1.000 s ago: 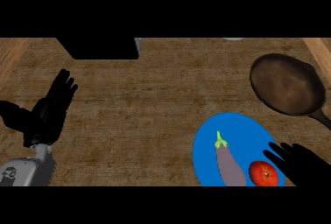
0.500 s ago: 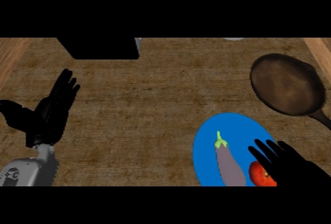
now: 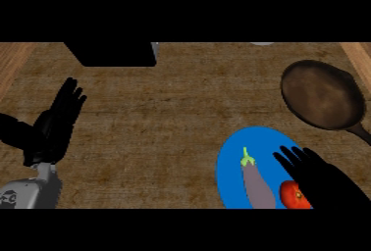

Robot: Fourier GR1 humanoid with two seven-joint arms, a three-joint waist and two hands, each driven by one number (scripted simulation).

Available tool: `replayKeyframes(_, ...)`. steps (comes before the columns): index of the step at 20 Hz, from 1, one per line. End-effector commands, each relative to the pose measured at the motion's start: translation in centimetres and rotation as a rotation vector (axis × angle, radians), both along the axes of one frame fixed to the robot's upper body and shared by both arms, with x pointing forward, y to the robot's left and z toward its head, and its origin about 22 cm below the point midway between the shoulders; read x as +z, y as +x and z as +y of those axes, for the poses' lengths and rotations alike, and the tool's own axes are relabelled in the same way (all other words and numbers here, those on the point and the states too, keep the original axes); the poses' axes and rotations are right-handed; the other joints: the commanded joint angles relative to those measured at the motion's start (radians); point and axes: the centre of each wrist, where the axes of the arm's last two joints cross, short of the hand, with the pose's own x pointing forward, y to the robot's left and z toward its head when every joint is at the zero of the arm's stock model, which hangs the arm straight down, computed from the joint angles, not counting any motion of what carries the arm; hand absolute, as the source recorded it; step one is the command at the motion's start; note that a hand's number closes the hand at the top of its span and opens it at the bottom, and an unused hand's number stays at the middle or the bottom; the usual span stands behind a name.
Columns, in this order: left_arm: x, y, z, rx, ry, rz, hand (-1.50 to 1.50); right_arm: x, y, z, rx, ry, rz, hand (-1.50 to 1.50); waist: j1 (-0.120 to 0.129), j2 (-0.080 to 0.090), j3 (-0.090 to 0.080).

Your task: Pick the tomato from the plate and place it in the pan

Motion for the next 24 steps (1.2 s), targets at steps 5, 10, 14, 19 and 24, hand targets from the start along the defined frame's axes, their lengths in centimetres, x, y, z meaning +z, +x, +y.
replayKeyframes(5,-1.0,1.4,-0.7,0.006,0.004,-0.002,0.00,-2.8,1.2,0.5,0.004,-0.007,0.021,-1.50,-0.003,0.001,0.000)
replayKeyframes(10,0.9,1.1,-0.3,0.005,-0.004,-0.019,0.00,-3.6,1.6,0.1,-0.014,0.035,0.008,-1.50,-0.002,0.000,0.000)
replayKeyframes(14,-1.3,-1.0,0.2,-0.010,0.002,-0.004,0.00,-5.8,1.6,-0.1,0.012,0.037,0.039,-1.50,-0.001,0.000,0.000)
replayKeyframes(19,0.8,0.3,1.6,-0.001,0.002,-0.001,0.00,-5.2,1.9,1.1,0.025,0.054,0.084,1.50,-0.001,0.000,0.000)
replayKeyframes(24,0.7,0.1,0.7,-0.009,0.011,-0.012,0.00,-8.7,3.8,1.1,0.098,0.086,0.026,1.50,0.002,0.000,0.000)
